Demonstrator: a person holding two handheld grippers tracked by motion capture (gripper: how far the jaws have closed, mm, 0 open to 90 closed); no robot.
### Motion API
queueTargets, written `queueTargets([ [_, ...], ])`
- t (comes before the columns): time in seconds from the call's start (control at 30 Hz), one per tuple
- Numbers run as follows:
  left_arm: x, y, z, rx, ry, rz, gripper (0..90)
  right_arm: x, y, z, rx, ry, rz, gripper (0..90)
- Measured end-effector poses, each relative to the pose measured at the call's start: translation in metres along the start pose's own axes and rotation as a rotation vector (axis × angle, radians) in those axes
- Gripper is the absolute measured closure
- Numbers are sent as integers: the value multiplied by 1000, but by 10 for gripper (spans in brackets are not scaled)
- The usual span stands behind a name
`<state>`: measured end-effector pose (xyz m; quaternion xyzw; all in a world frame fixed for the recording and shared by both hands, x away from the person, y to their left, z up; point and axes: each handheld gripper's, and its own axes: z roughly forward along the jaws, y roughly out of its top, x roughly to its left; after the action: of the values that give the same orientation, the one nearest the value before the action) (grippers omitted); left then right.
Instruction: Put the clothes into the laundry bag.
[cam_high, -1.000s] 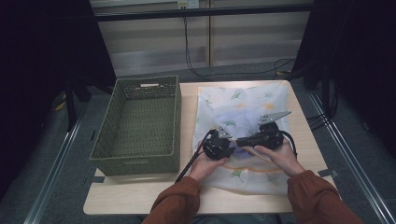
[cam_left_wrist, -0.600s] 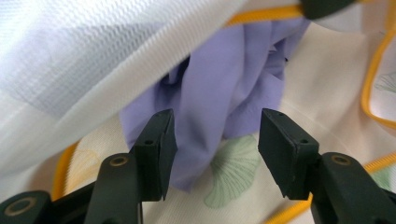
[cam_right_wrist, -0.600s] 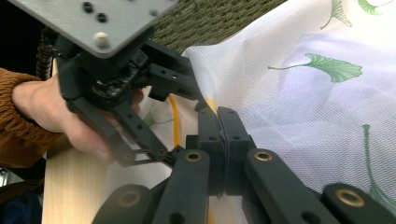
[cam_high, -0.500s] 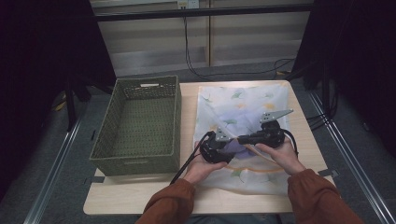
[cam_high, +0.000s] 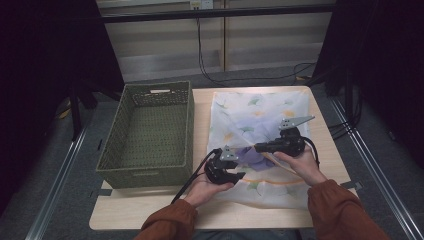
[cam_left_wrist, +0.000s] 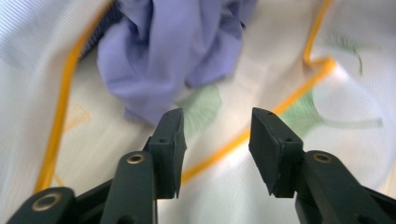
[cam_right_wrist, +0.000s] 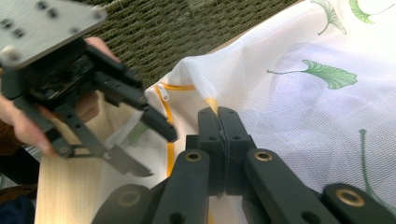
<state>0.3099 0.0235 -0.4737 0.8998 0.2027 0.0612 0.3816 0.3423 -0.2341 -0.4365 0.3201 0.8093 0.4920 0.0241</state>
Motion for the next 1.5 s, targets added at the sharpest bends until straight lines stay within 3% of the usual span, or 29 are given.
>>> queueTargets([
  [0.17, -9, -6, -9, 18, -65, 43, 667, -1, 1, 2, -4, -2, -3, 895],
  [0.2, -9, -8, -11, 32, -81, 69, 676, -1, 1, 2, -3, -2, -3, 895],
  [0.27, -15, -12, -11, 34, -103, 58, 689, -1, 1, 2, -4, -3, -3, 895],
  [0.4, -25, -23, -9, 57, -134, 85, 691, -1, 2, 1, -13, -8, -1, 895],
  [0.53, -30, -26, -2, 85, -148, 126, 777, -2, 4, -1, -20, -12, 0, 895],
  [0.6, -30, -26, 1, 78, -163, 124, 781, -2, 4, -1, -24, -15, -4, 895],
  [0.67, -32, -25, 3, 81, -147, 142, 788, -1, 5, -1, -27, -11, -6, 895],
  [0.73, -35, -25, 5, 68, -133, 125, 792, 2, 6, -2, -26, -11, -12, 895],
  [0.8, -36, -24, 5, 71, -125, 150, 793, 4, 7, -3, -31, -11, -22, 895],
  [0.97, -38, -26, 5, 57, -117, 118, 794, 17, 12, -11, -54, -16, -60, 896],
  [1.0, -38, -25, 4, 69, -116, 137, 794, 19, 12, -12, -56, -12, -62, 895],
  [1.03, -39, -25, 5, 61, -110, 123, 794, 22, 13, -14, -54, -10, -66, 895],
  [1.07, -36, -24, 4, 89, -115, 155, 794, 24, 13, -14, -52, -7, -72, 895],
  [1.1, -38, -25, 6, 59, -113, 121, 794, 26, 13, -15, -51, -3, -77, 895],
  [1.17, -39, -25, 7, 50, -108, 114, 794, 30, 13, -16, -46, 2, -83, 895],
  [1.4, -40, -24, 7, 57, -108, 109, 794, 47, 9, -16, -20, 28, -107, 895],
  [1.43, -38, -23, 6, 79, -107, 140, 794, 49, 8, -16, -15, 32, -108, 895],
  [1.47, -40, -23, 6, 71, -95, 118, 794, 51, 7, -17, -13, 35, -109, 895],
  [1.5, -40, -23, 7, 71, -95, 121, 794, 52, 5, -17, -13, 42, -105, 895],
])
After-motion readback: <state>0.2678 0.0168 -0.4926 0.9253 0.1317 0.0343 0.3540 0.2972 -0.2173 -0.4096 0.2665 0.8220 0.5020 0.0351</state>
